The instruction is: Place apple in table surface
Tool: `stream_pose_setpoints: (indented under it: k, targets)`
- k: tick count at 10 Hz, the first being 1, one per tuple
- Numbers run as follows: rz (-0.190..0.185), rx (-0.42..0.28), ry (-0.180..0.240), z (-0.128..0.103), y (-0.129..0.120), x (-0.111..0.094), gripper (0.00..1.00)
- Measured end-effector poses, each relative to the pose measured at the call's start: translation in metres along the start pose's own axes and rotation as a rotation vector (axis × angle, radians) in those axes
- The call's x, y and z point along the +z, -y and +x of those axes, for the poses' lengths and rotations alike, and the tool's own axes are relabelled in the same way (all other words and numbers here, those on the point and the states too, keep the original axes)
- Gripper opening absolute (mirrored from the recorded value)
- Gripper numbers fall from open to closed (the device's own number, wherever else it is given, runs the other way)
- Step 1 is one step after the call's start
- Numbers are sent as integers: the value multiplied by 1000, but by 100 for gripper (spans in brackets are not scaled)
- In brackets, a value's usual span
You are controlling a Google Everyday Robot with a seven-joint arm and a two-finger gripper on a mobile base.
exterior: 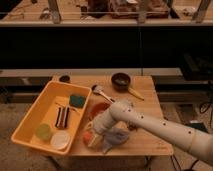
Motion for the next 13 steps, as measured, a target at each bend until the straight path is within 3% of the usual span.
stream_pose_setpoints:
  k: [3, 5, 9, 13]
  targets:
    - [-15, 4, -29, 3, 0, 3, 69]
    - [-14, 7, -50, 9, 4, 0, 80]
    - [-16, 8, -71, 17, 12, -6, 80]
    - [-20, 12, -48, 18, 13, -6, 80]
